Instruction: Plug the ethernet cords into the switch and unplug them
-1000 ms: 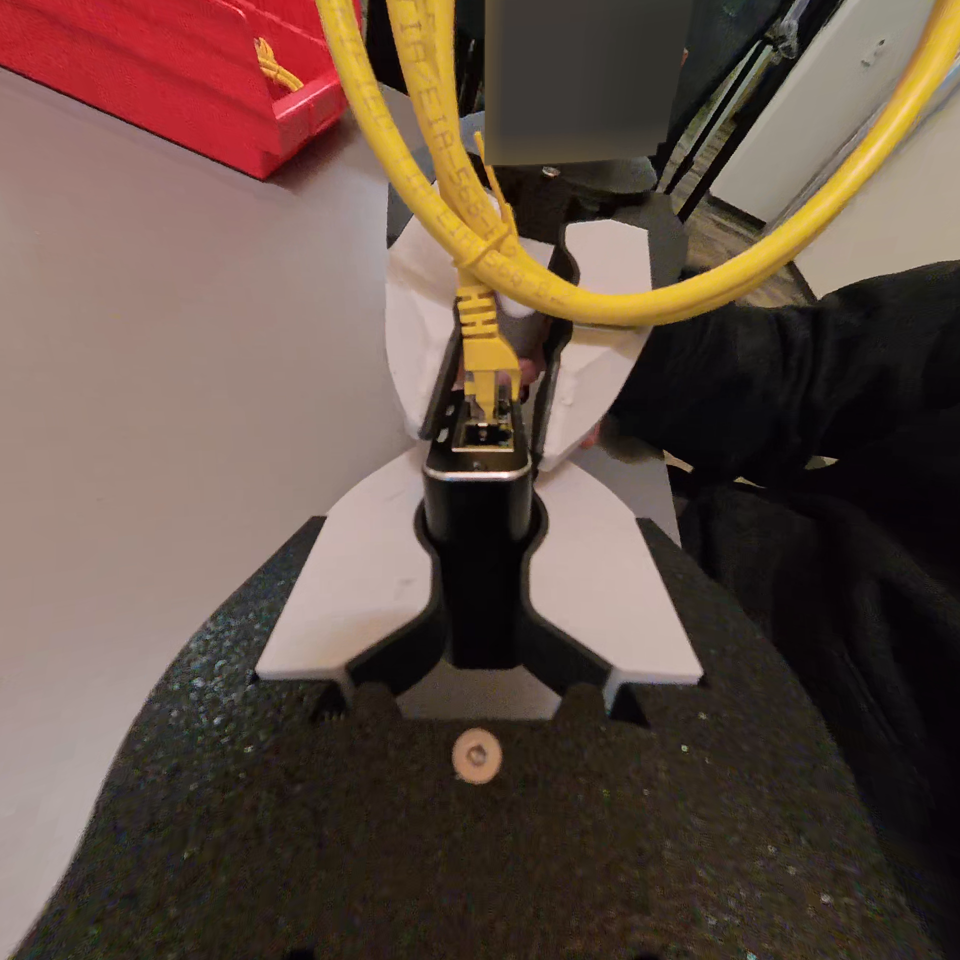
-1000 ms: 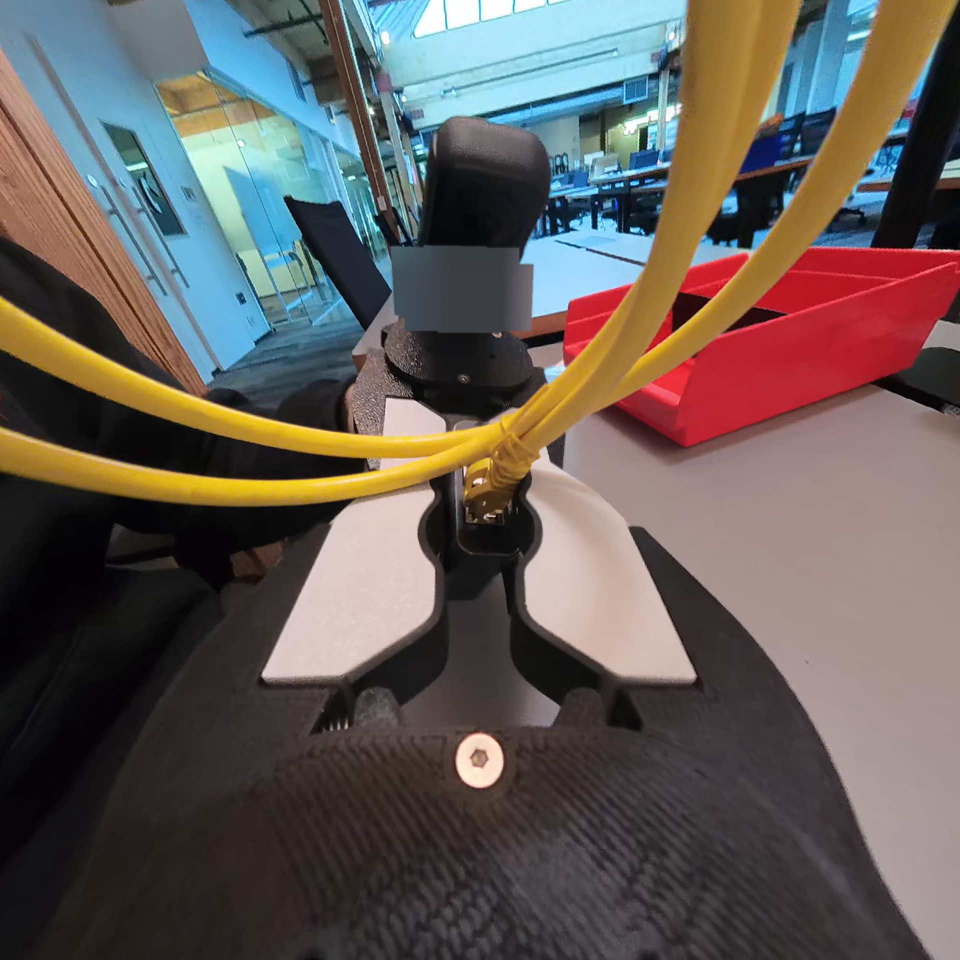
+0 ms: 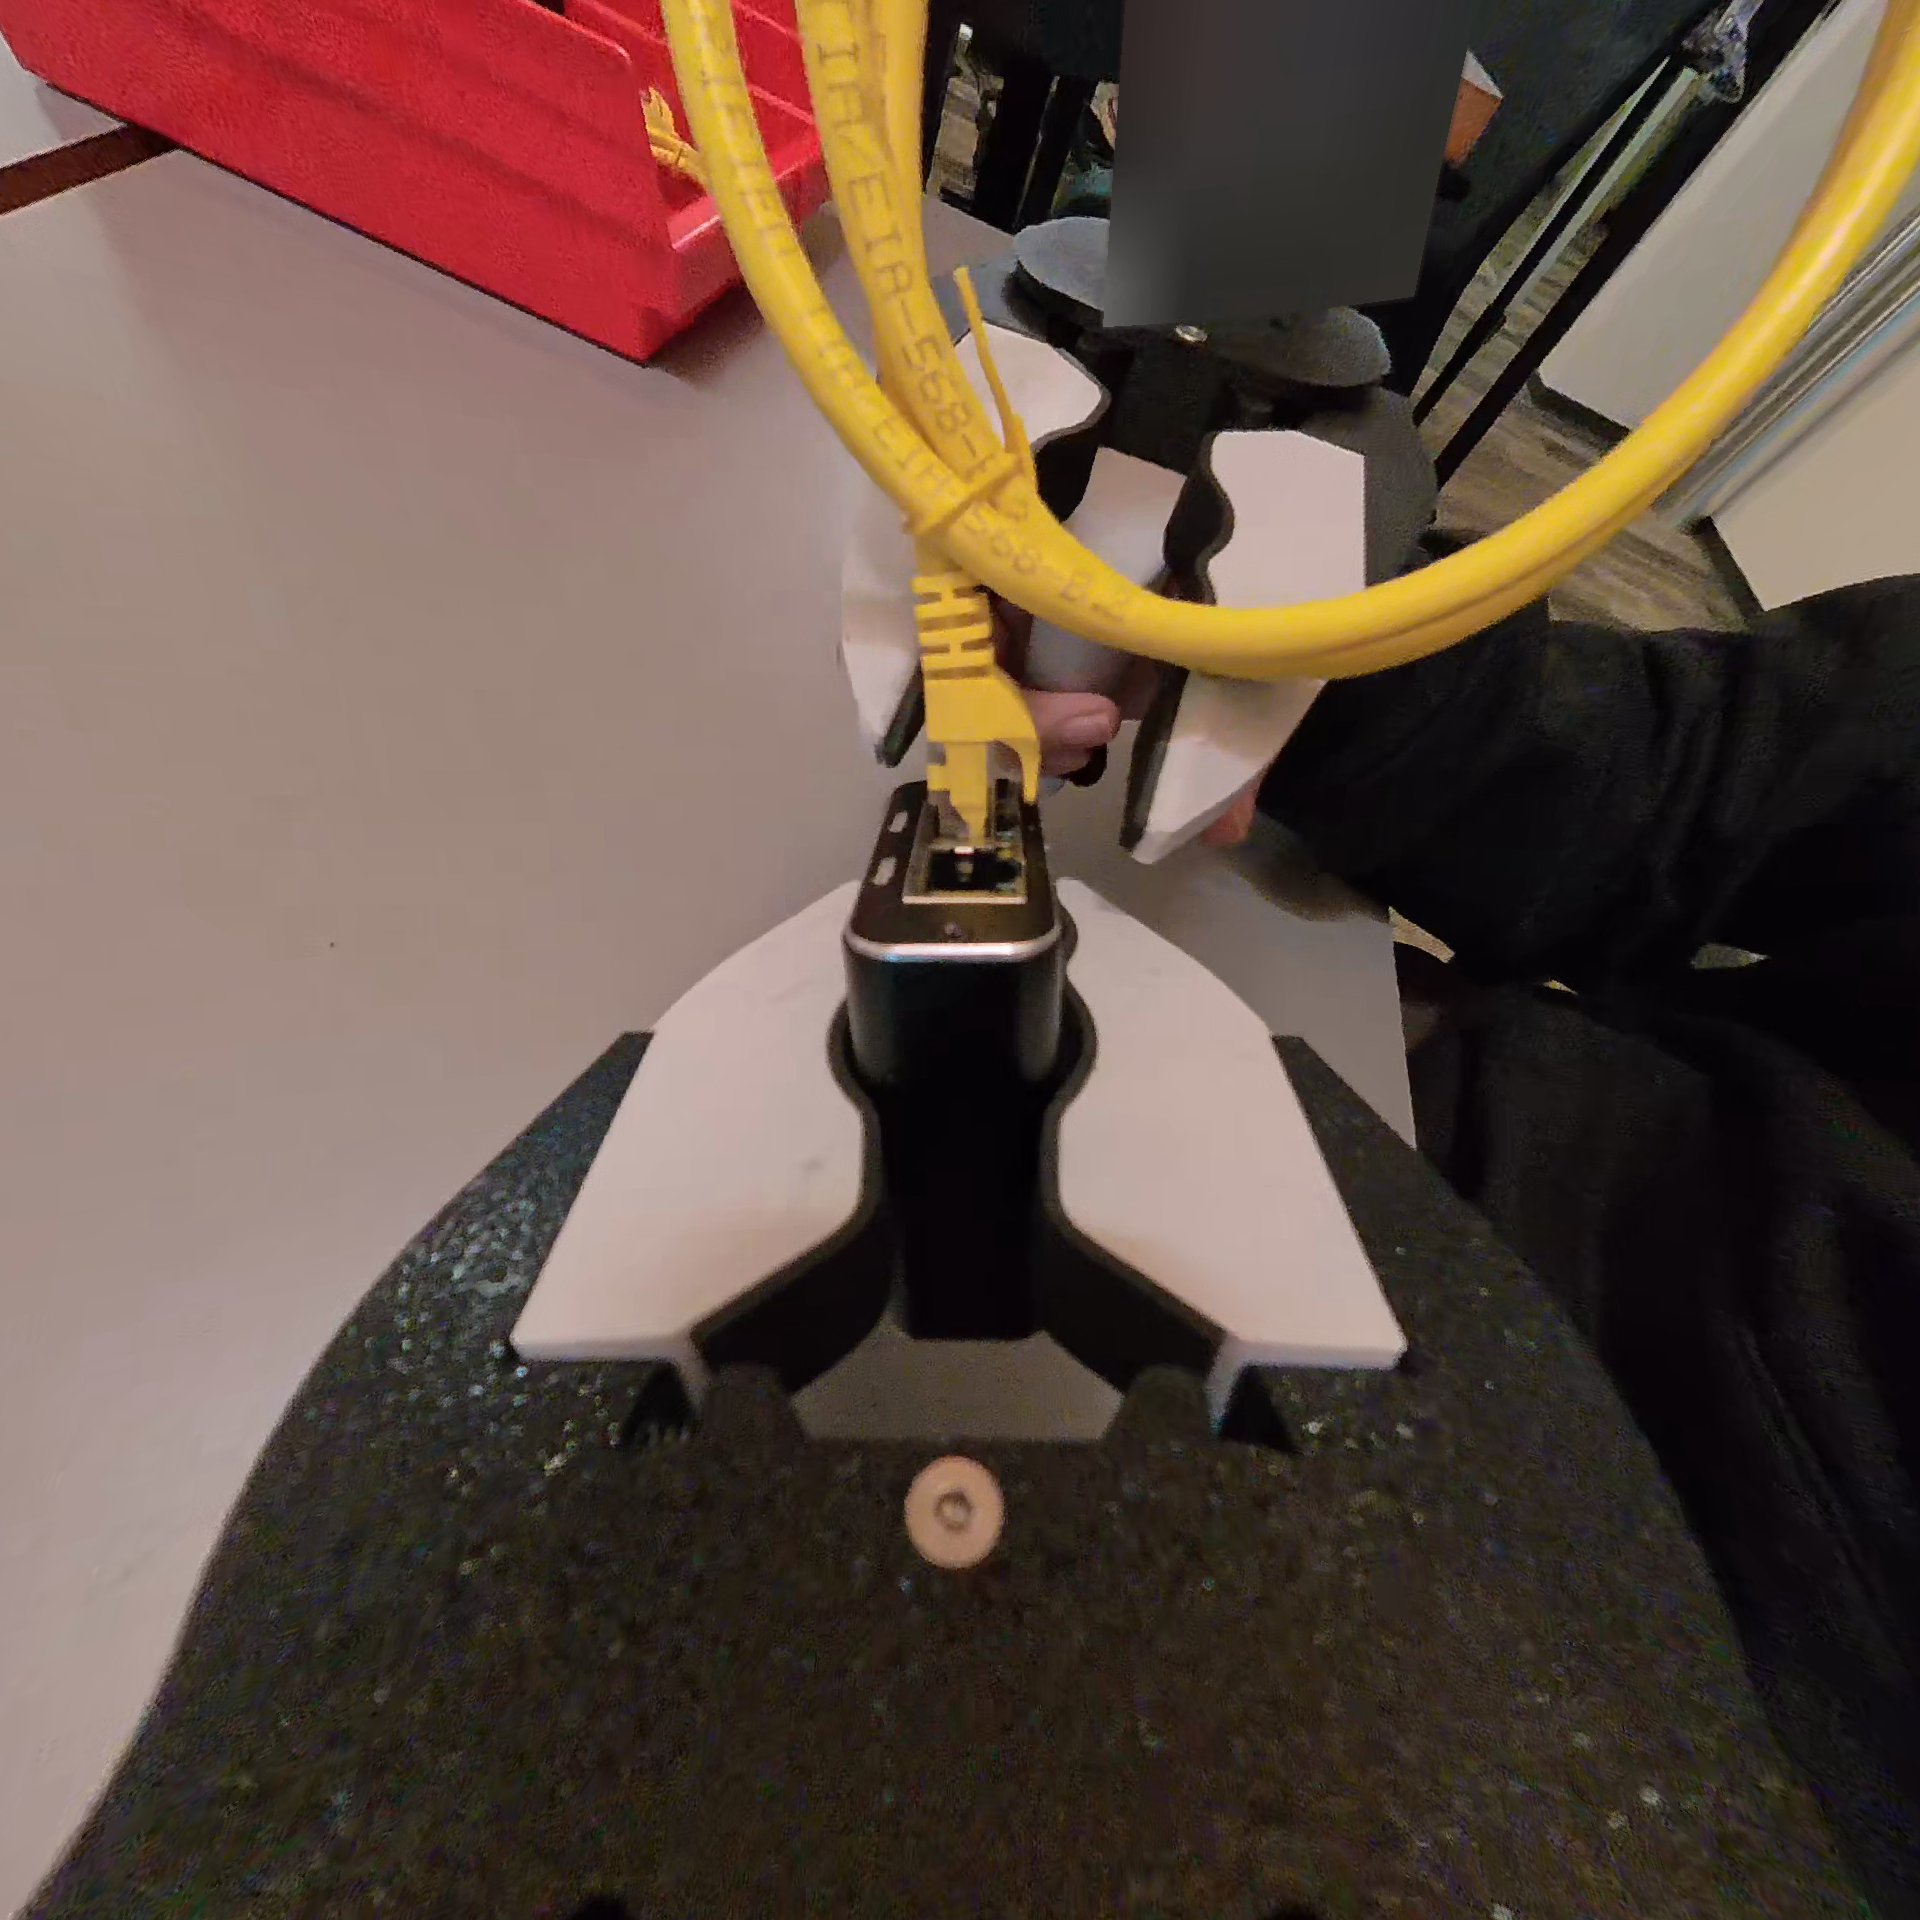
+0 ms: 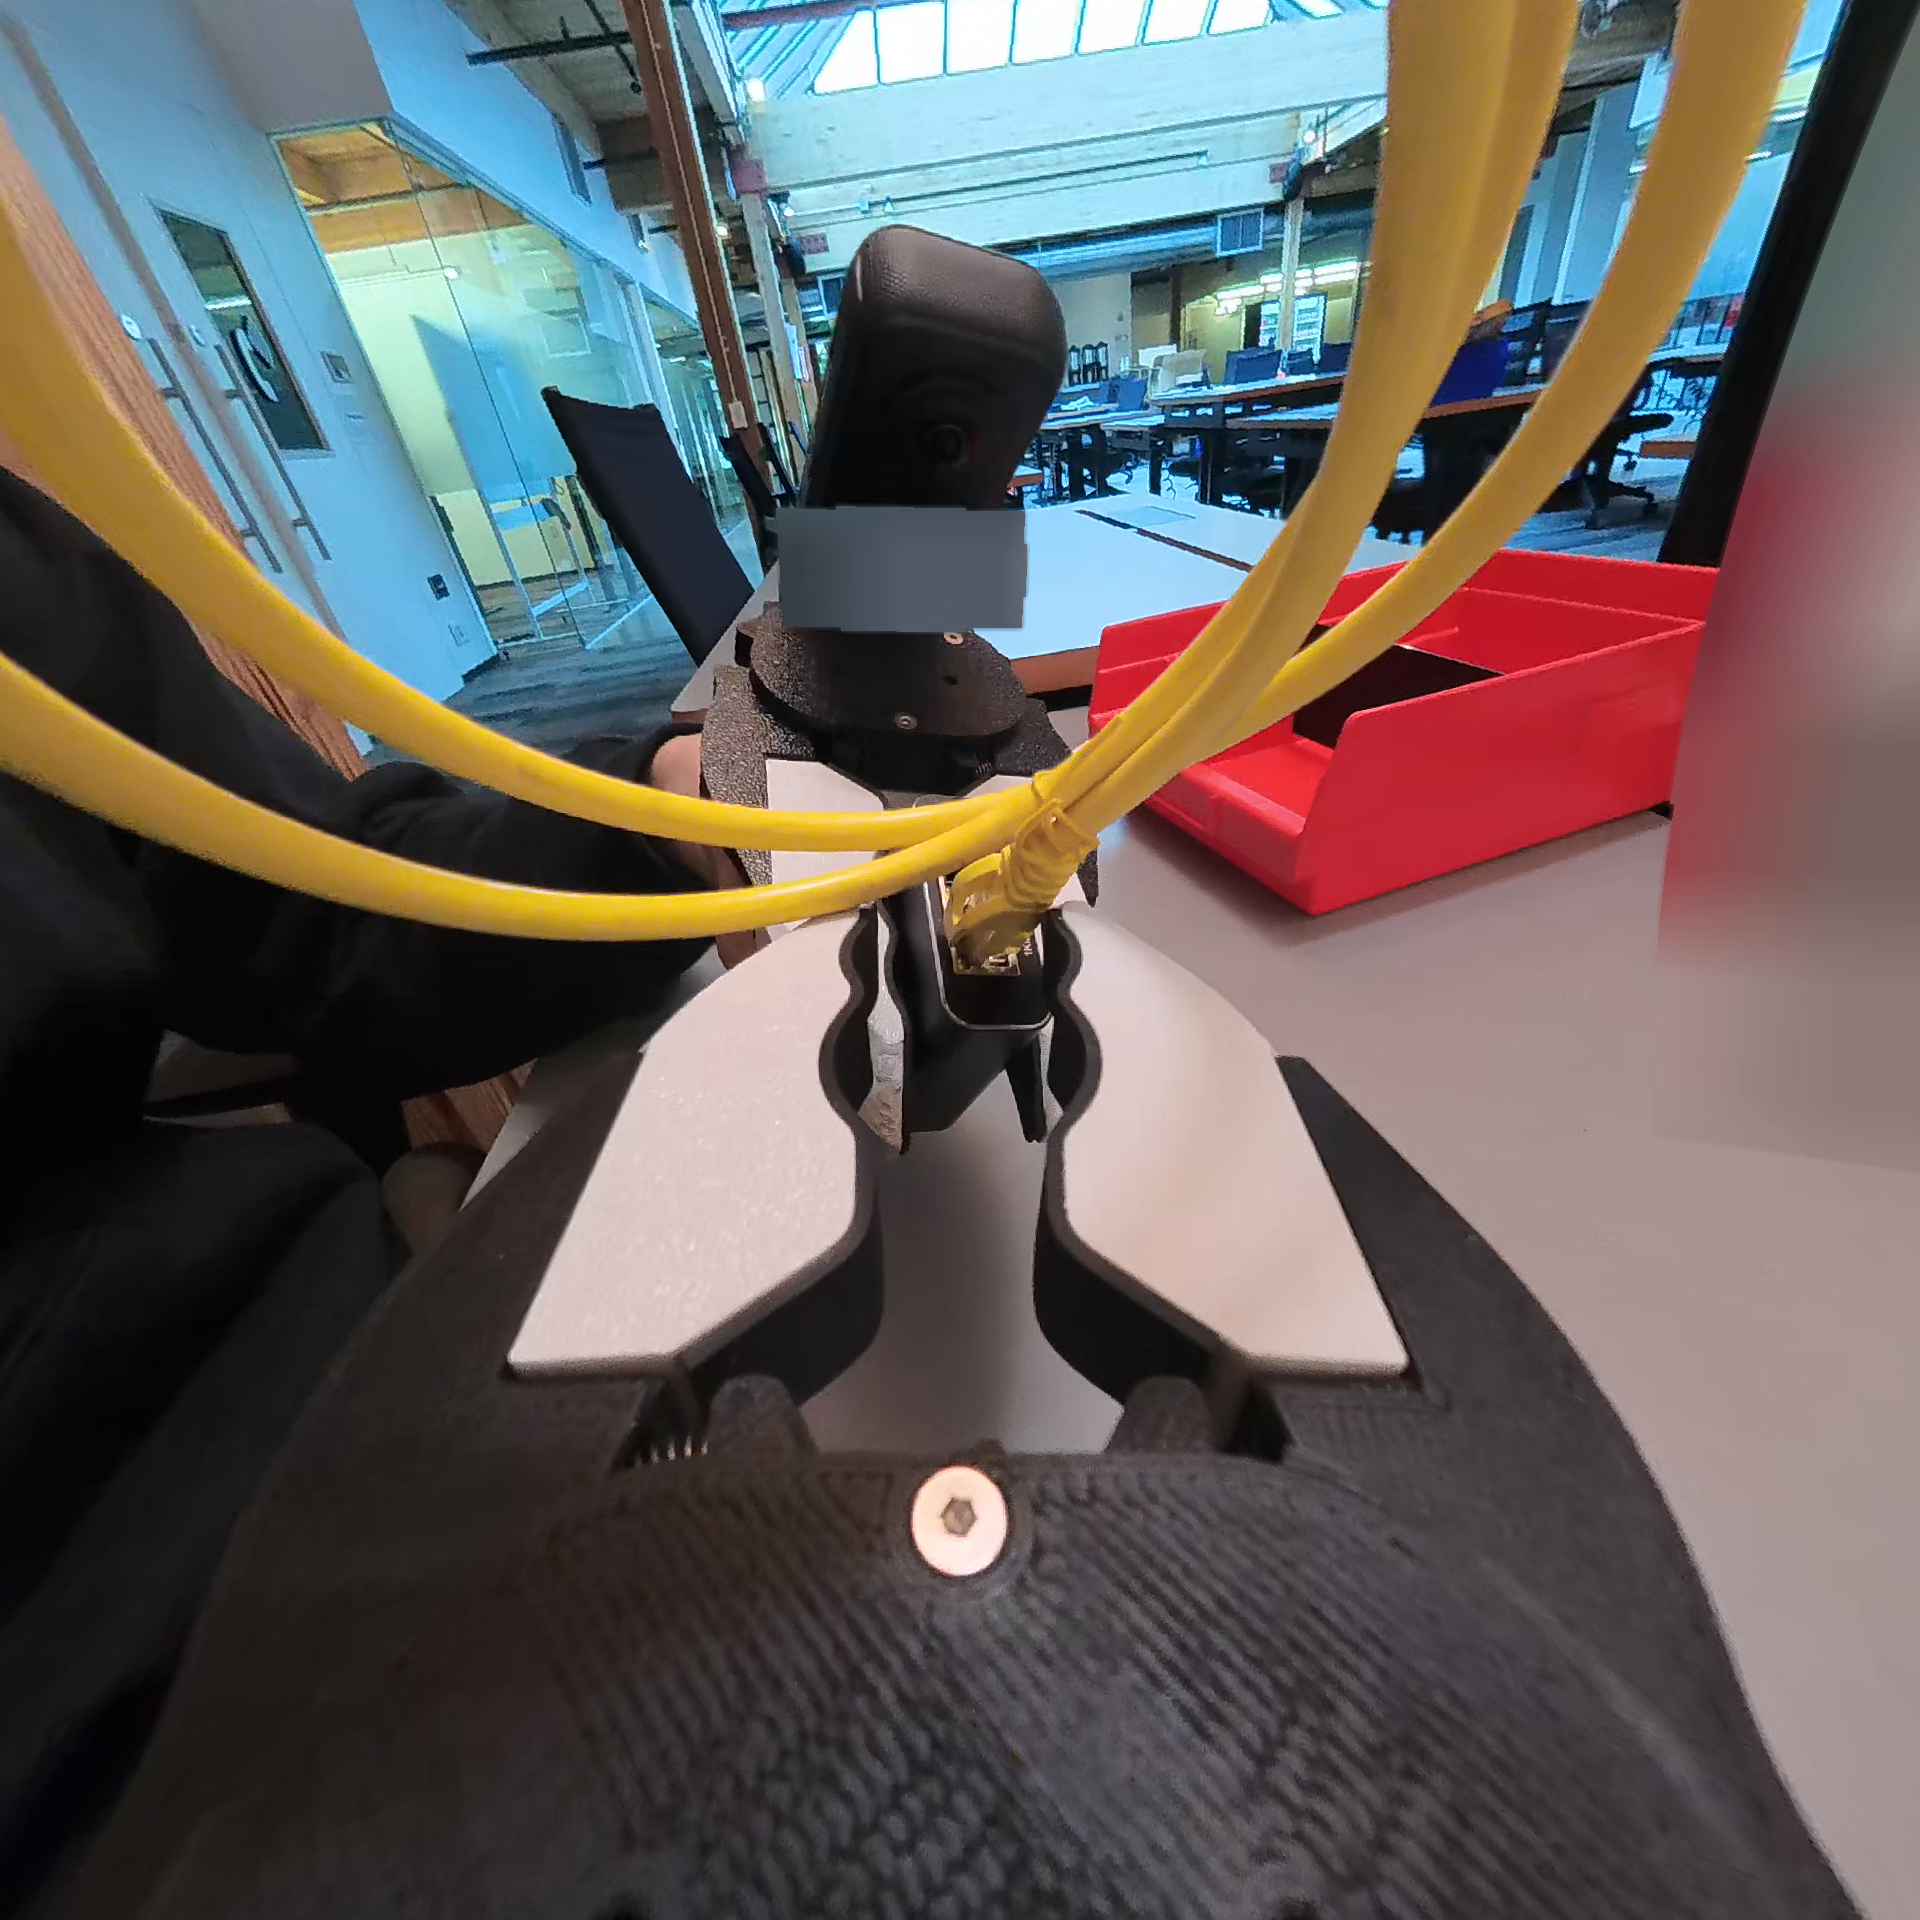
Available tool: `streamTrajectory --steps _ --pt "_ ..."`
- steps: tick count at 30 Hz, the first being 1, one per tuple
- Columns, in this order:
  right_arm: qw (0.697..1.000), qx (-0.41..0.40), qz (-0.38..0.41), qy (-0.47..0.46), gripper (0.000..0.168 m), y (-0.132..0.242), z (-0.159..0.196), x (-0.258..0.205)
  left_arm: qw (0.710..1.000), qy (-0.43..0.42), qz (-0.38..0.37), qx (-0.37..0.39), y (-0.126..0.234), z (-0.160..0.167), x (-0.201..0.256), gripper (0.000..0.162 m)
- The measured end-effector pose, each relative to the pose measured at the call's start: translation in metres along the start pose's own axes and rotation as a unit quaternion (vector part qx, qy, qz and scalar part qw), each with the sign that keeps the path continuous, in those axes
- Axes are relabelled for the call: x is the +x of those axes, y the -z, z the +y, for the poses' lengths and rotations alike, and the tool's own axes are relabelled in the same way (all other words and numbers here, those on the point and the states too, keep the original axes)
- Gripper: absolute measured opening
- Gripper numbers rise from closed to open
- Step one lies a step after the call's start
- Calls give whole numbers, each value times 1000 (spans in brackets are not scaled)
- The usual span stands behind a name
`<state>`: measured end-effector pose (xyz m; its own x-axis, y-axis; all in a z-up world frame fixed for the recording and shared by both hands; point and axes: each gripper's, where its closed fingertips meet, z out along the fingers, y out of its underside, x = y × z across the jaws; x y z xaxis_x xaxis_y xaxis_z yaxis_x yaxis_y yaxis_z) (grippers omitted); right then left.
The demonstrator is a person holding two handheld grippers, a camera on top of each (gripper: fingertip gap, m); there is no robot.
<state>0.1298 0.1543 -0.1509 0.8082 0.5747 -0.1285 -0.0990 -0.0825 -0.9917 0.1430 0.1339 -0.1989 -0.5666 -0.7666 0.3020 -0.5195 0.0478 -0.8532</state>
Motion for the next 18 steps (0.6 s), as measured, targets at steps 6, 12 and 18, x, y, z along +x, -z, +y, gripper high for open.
streamTrajectory --steps 6,12,18 --pt "1000 -5 1 -2 30 1 2 1 1000 4 1 -3 -2 1 0 27" --pt "1000 -21 10 -6 31 12 1 7 999 1 -32 8 2 -3 -7 27" --pt "995 32 68 -69 39 75 -30 36 979 -72 -188 31 40 -19 -43 27"
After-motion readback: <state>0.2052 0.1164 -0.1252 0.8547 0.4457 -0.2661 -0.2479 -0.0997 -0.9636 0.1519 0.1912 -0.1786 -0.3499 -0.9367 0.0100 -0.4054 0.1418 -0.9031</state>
